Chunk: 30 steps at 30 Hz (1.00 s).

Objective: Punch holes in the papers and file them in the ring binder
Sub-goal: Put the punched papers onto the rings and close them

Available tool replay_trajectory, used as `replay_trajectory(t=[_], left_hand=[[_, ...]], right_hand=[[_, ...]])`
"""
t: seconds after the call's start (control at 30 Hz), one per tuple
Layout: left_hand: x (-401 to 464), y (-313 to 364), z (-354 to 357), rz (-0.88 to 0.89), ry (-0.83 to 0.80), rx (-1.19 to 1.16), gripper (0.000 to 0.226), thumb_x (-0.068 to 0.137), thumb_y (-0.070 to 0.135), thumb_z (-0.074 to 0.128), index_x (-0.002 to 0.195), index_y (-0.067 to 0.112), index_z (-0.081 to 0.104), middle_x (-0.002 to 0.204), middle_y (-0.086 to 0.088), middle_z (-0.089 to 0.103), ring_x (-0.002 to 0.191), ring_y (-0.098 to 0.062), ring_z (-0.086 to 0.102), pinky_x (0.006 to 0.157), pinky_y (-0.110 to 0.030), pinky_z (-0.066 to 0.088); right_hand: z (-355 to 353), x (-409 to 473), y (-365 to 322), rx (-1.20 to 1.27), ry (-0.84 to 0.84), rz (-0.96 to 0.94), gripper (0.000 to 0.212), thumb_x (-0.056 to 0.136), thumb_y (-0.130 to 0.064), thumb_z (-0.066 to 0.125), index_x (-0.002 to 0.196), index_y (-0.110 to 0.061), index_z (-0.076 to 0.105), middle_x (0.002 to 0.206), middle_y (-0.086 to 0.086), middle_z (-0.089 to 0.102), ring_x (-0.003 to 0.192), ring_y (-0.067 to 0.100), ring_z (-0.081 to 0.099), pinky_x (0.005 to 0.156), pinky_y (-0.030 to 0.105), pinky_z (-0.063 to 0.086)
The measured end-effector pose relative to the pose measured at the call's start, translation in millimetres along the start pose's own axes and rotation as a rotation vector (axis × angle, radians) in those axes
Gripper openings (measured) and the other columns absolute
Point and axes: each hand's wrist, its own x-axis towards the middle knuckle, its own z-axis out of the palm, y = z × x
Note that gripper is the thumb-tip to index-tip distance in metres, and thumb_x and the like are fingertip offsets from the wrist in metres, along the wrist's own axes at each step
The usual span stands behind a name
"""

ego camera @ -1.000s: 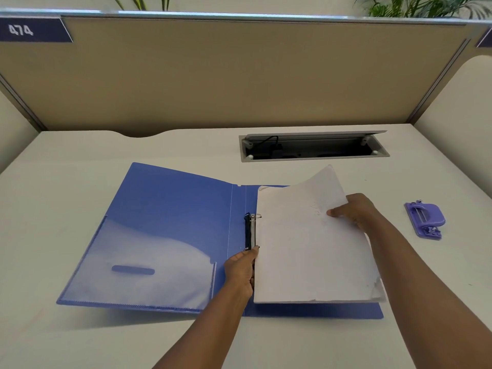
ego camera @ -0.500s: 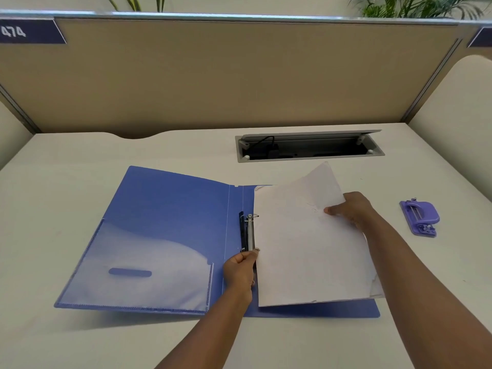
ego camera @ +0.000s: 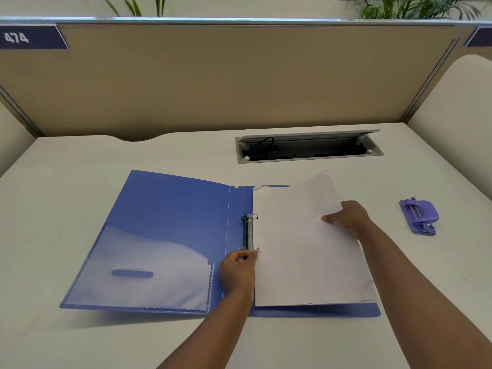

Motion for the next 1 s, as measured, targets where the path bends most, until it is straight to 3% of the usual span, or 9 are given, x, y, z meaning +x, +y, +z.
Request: replay_trajectory(t=[0.17,0.33,0.43,0.57,0.7,0.8,0.93,1.0], left_hand=[[-6,1,-1,0.060,0.017,0.100,0.022,0.078,0.011,0.071,0.068,0.024,0.055,0.064,0.006,0.055,0.055,-0.009,0.049,0.052,-0.021,0.041],[-7,1,-1,0.066,-0.008,0.153,0.026,0.078,0.008,0.069,0.065,0.023,0.052,0.061,0.003,0.052,0.050,-0.010,0.044,0.045,-0.020,0.037],[-6,2,-2,0.067,-0.008,0.159,0.024,0.077,0.009,0.071,0.067,0.021,0.052,0.061,0.003,0.053,0.051,-0.010,0.045,0.045,-0.019,0.037],[-5,4,-6,0.088,0.020,0.132,0.025,0.079,0.010,0.070,0.069,0.019,0.048,0.063,0.002,0.053,0.050,-0.010,0.045,0.033,-0.010,0.034],[-3,5,-7,0.074,0.018,0.136,0.024,0.079,0.009,0.070,0.079,0.015,0.046,0.065,0.003,0.050,0.051,-0.010,0.043,0.042,-0.018,0.032],[-1,3,-6,0.053,0.000,0.131,0.027,0.078,0.009,0.071,0.076,0.018,0.045,0.069,0.001,0.052,0.053,-0.010,0.044,0.045,-0.020,0.033],[1,1,-7,0.052,0.006,0.148,0.021,0.079,0.010,0.069,0.084,0.016,0.050,0.076,0.001,0.056,0.057,-0.010,0.048,0.047,-0.020,0.036],[2,1,-8,0.061,0.017,0.150,0.020,0.079,0.010,0.069,0.084,0.017,0.051,0.080,0.000,0.058,0.060,-0.011,0.050,0.049,-0.021,0.039]], right_hand=[[8,4,11,-0.016,0.000,0.034,0.051,0.067,-0.018,0.079,0.112,-0.001,0.061,0.111,0.020,0.066,0.102,0.035,0.063,0.089,0.041,0.051],[15,-4,16,-0.072,0.005,0.054,0.048,0.072,-0.023,0.075,0.111,0.000,0.059,0.094,0.014,0.063,0.081,0.028,0.057,0.072,0.031,0.044],[18,-7,20,-0.119,0.025,0.057,0.050,0.074,-0.021,0.074,0.114,-0.001,0.053,0.087,0.011,0.060,0.076,0.025,0.051,0.071,0.031,0.041],[18,-8,25,-0.099,0.037,0.061,0.056,0.072,-0.013,0.076,0.119,-0.003,0.048,0.110,0.017,0.061,0.089,0.029,0.053,0.081,0.036,0.045],[14,-9,24,-0.089,0.050,0.052,0.050,0.073,-0.008,0.074,0.118,-0.003,0.051,0.095,0.011,0.055,0.086,0.028,0.051,0.086,0.039,0.048],[11,-8,21,-0.090,0.030,0.070,0.049,0.073,-0.010,0.075,0.116,-0.001,0.053,0.093,0.012,0.054,0.085,0.029,0.051,0.085,0.039,0.049],[11,-7,24,-0.117,-0.002,0.097,0.048,0.073,-0.010,0.075,0.116,0.000,0.054,0.096,0.016,0.057,0.086,0.030,0.052,0.091,0.043,0.050],[11,-6,24,-0.138,0.033,0.072,0.048,0.075,-0.009,0.073,0.118,-0.002,0.054,0.108,0.018,0.061,0.089,0.029,0.053,0.093,0.045,0.050]])
